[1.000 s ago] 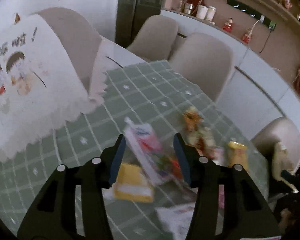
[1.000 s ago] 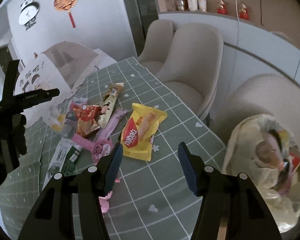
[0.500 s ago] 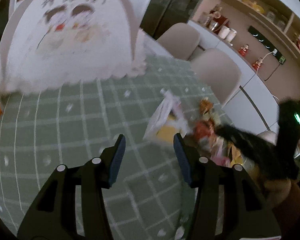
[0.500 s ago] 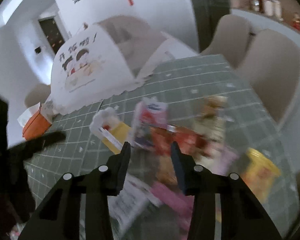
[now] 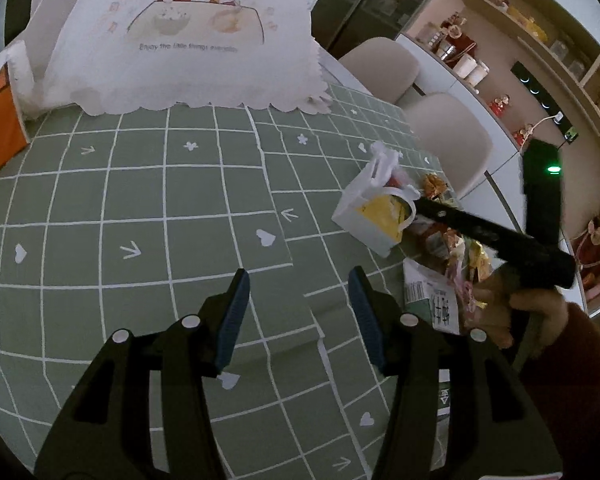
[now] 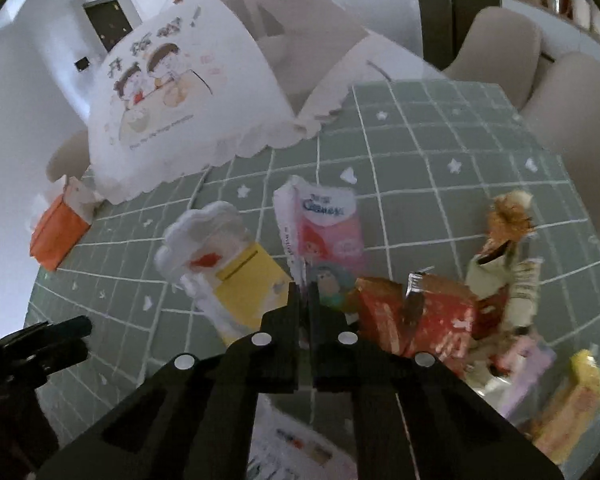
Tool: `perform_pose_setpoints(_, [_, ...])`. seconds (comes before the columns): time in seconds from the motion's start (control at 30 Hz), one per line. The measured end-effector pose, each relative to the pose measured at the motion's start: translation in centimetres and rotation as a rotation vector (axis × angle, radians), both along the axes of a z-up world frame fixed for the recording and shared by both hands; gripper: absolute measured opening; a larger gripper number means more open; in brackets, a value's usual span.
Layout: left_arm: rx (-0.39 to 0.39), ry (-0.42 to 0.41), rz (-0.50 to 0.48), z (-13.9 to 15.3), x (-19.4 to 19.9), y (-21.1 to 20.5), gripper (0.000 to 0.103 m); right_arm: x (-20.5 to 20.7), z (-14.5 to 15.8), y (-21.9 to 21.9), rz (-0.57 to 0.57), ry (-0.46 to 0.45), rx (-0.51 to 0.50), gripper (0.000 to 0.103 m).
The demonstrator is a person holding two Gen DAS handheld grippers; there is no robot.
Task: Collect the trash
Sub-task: 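Grasp the pink Kleenex tissue pack with the right gripper while the left grasps the white milk carton, then lift and carry the milk carton with the left gripper while the right carries the Kleenex pack to the bin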
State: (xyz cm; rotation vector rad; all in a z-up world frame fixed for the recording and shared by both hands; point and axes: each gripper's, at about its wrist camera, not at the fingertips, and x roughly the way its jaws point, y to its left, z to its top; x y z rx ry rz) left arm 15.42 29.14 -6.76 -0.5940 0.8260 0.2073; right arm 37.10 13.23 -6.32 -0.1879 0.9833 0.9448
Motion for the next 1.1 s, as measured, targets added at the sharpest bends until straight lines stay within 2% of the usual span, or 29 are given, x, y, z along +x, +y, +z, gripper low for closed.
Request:
perform_pose_setpoints(0.23, [-0.041,-0.013,-0.113,0.3,1.1,-3.5,0.055,-3.8,7.0,-6.1,-0.062,-0.101,0.072,0.006])
perform_pose_setpoints(0.4, [-0.056,0.003,-0.265,0.1,2.6,-8.1,0.057,-6.9,8.8,-12.0,-0.164,-0.151,0.048,0.006])
perform_pose_setpoints(0.5, [-0.035,0.031,-0.333,-0.2,3.7,-11.0,0.058,-8.5,8.9,-15.8,-0.249,-0.155,0.032,0.006])
perform_pose_setpoints(0.67, [0.047,0.08,-0.359,-0.8,5.6,-13.9,0.06,-11.5,7.7,-21.9,-0.39,-0.124,0.008,0.006])
perform_pose_setpoints(0.93, [0.182,0.156,-0.391,-1.4,8.3,-17.3,0.06,-15.3,4.4,-26.5,-0.523,-0.047,-0.001,0.006])
perform_pose_setpoints(1.1, [0.16,0.236,-0.37,-2.9,8.7,-17.0,0.06,-16.7,4.5,-27.2,-0.539,-0.055,0.011,0.006])
